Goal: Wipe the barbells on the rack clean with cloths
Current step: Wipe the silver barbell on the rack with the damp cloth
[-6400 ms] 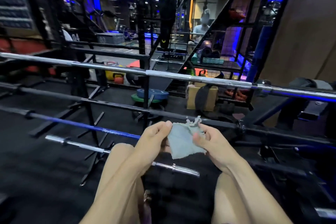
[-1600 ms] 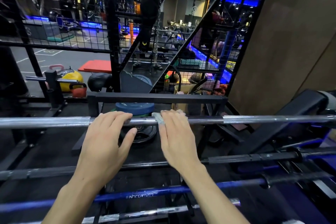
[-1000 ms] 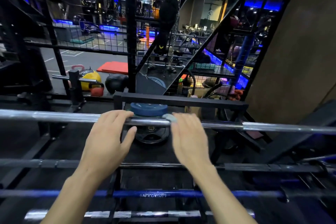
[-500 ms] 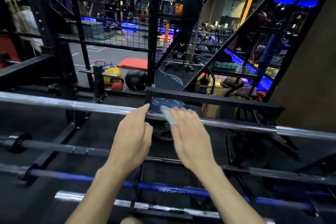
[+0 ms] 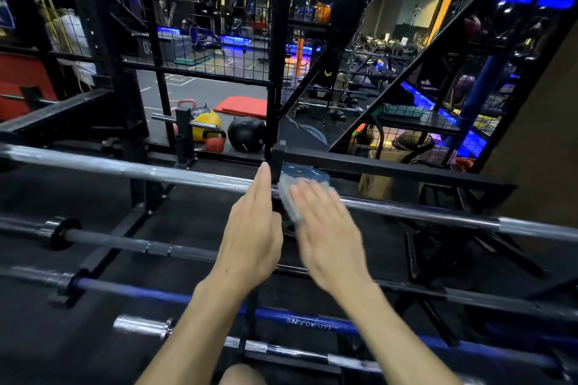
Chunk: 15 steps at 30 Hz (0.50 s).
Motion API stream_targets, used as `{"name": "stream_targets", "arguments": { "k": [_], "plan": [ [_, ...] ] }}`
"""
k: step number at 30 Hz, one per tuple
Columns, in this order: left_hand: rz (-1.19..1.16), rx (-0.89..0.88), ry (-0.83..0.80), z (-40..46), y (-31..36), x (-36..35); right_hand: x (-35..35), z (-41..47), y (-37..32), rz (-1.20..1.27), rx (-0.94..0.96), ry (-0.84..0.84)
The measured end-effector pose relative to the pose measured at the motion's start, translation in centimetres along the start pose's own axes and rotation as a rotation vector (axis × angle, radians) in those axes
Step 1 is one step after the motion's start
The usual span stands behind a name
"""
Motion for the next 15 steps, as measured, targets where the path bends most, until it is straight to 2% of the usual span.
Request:
{"name": "stream_targets", "arguments": {
  "k": [4, 6, 8, 12, 15],
  "plan": [
    [-0.035, 0.006, 0.001, -0.4, 0.0, -0.2, 2.9, -3.9, 5.9, 0.02, -0.341, 0.122],
    [-0.046, 0.001, -0.004, -0.3, 0.1, -0.4, 2.7, -4.3, 5.8, -0.008, -0.421, 0.146],
    [-0.038, -0.006, 0.003, -0.3, 0.1, -0.6, 1.7, -3.2, 3.2, -0.031, -0.361, 0.142],
    [-0.087, 0.041, 0.019, -0.1, 0.3, -0.3, -2.2, -0.6, -2.7, 0.016, 0.009, 0.068],
    [-0.114, 0.064, 0.005, 0.0, 0.3, -0.1, -2.5, -0.3, -1.9, -0.015, 0.067, 0.036]
  ]
}}
Point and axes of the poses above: each hand's wrist, its own z-axis towards the middle knuckle, its own x-axis out of the back of the hand, y = z × x, the point moved 2 cm from there along z, towards the middle knuckle, and after that the axes turned 1 degree about z, right-handed, at the moved point
